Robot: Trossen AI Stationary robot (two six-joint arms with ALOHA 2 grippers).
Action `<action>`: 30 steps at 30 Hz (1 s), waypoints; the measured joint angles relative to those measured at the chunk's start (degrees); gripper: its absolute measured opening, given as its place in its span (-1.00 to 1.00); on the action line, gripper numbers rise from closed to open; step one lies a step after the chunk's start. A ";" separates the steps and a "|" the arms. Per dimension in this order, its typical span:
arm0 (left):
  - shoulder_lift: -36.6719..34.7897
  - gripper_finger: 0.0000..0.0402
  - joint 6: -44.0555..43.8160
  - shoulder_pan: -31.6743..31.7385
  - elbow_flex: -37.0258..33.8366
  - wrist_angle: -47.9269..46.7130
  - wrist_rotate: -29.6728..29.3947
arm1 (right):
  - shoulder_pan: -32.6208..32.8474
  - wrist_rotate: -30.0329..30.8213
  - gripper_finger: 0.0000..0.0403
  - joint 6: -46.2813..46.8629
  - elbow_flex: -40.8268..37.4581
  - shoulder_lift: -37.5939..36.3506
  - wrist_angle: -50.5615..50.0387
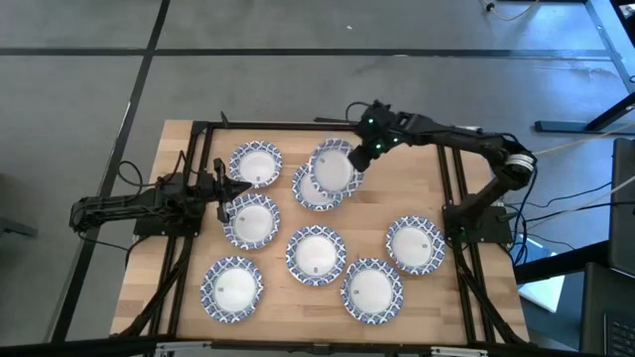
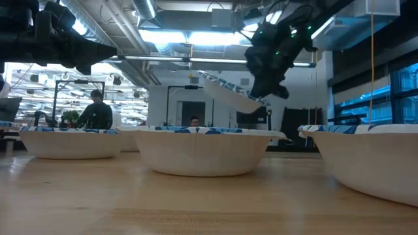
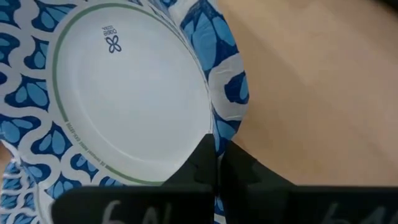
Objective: Nest bowls inside each other
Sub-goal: Stack the bowl on top of the bowl on the table
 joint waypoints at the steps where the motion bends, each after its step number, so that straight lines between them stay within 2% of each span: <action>1: 0.01 -1.00 -0.02 0.00 0.00 0.00 0.00 | 0.45 -0.69 -0.97 0.19 0.00 0.82 0.69; 14: 0.01 -1.00 -0.18 0.00 -0.02 0.00 0.00 | 4.76 -4.34 -0.97 2.00 0.00 7.75 10.20; 27: 0.00 -1.00 -0.33 0.02 0.00 0.00 0.02 | 4.67 -0.68 -0.97 1.91 0.02 9.87 8.24; 30: 0.00 -1.00 -0.33 0.01 -0.02 0.00 0.02 | 4.68 2.44 -0.97 1.64 0.02 9.87 6.96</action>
